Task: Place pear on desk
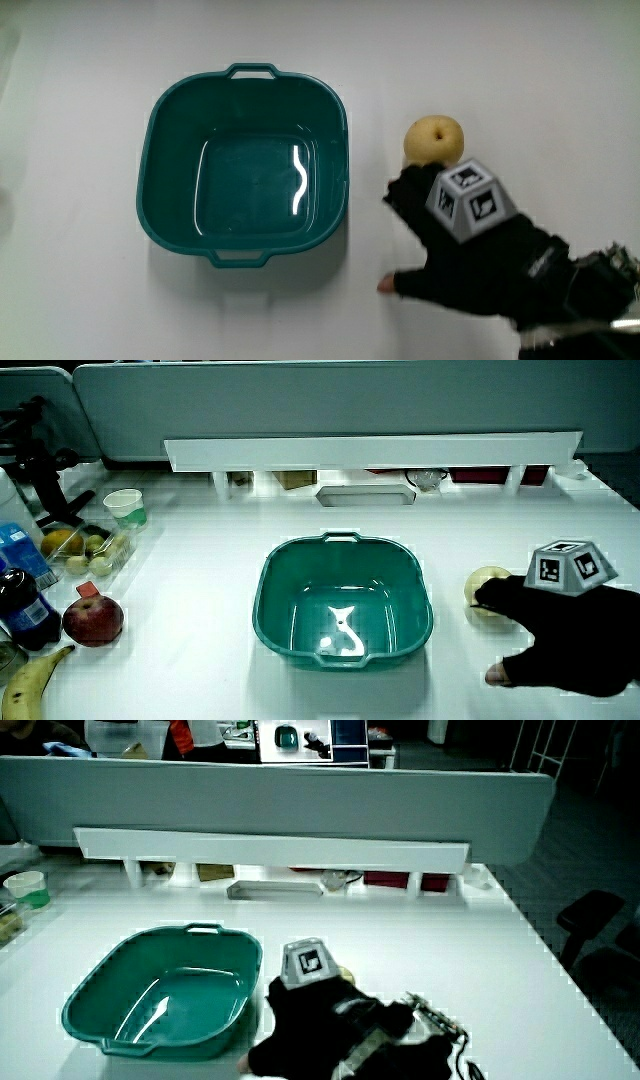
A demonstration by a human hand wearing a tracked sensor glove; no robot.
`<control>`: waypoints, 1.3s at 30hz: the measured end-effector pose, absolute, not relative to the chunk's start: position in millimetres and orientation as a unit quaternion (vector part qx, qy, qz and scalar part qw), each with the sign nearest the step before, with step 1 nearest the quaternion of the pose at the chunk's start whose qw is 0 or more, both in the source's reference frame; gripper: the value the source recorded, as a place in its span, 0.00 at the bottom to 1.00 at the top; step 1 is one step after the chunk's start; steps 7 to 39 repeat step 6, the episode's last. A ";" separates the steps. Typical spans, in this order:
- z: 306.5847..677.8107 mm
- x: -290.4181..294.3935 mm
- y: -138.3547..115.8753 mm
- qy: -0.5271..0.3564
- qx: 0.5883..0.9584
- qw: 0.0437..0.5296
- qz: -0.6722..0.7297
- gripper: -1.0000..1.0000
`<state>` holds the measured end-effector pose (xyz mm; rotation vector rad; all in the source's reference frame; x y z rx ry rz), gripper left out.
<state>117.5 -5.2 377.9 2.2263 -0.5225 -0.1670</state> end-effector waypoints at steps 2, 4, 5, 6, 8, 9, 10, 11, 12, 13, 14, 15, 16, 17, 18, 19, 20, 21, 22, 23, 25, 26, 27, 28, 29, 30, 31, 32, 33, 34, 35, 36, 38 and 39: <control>334.4 95.6 7.8 -0.288 0.857 0.427 -0.003 0.00; 345.0 95.4 22.1 -0.290 0.844 0.452 -0.007 0.00; 338.5 91.6 28.1 -0.302 0.857 0.416 -0.032 0.00; 335.2 89.2 34.3 -0.309 0.844 0.438 -0.023 0.00; 335.2 89.2 34.3 -0.309 0.844 0.438 -0.023 0.00; 335.2 89.2 34.3 -0.309 0.844 0.438 -0.023 0.00; 335.2 89.2 34.3 -0.309 0.844 0.438 -0.023 0.00; 335.2 89.2 34.3 -0.309 0.844 0.438 -0.023 0.00; 335.2 89.2 34.3 -0.309 0.844 0.438 -0.023 0.00; 335.2 89.2 34.3 -0.309 0.844 0.438 -0.023 0.00; 335.2 89.2 34.3 -0.309 0.844 0.438 -0.023 0.00; 335.2 89.2 34.3 -0.309 0.844 0.438 -0.023 0.00; 335.2 89.2 34.3 -0.309 0.844 0.438 -0.023 0.00; 335.2 89.2 34.3 -0.309 0.844 0.438 -0.023 0.00; 335.2 89.2 34.3 -0.309 0.844 0.438 -0.023 0.00; 335.2 89.2 34.3 -0.309 0.844 0.438 -0.023 0.00; 335.2 89.2 34.3 -0.309 0.844 0.438 -0.023 0.00; 335.2 89.2 34.3 -0.309 0.844 0.438 -0.023 0.00; 335.2 89.2 34.3 -0.309 0.844 0.438 -0.023 0.00; 335.2 89.2 34.3 -0.309 0.844 0.438 -0.023 0.00; 335.2 89.2 34.3 -0.309 0.844 0.438 -0.023 0.00; 335.2 89.2 34.3 -0.309 0.844 0.438 -0.023 0.00; 335.2 89.2 34.3 -0.309 0.844 0.438 -0.023 0.00; 335.2 89.2 34.3 -0.309 0.844 0.438 -0.023 0.00; 335.2 89.2 34.3 -0.309 0.844 0.438 -0.023 0.00; 335.2 89.2 34.3 -0.309 0.844 0.438 -0.023 0.00; 335.2 89.2 34.3 -0.309 0.844 0.438 -0.023 0.00; 335.2 89.2 34.3 -0.309 0.844 0.438 -0.023 0.00; 335.2 89.2 34.3 -0.309 0.844 0.438 -0.023 0.00; 335.2 89.2 34.3 -0.309 0.844 0.438 -0.023 0.00; 335.2 89.2 34.3 -0.309 0.844 0.438 -0.023 0.00; 335.2 89.2 34.3 -0.309 0.844 0.438 -0.023 0.00; 335.2 89.2 34.3 -0.309 0.844 0.438 -0.023 0.00; 335.2 89.2 34.3 -0.309 0.844 0.438 -0.023 0.00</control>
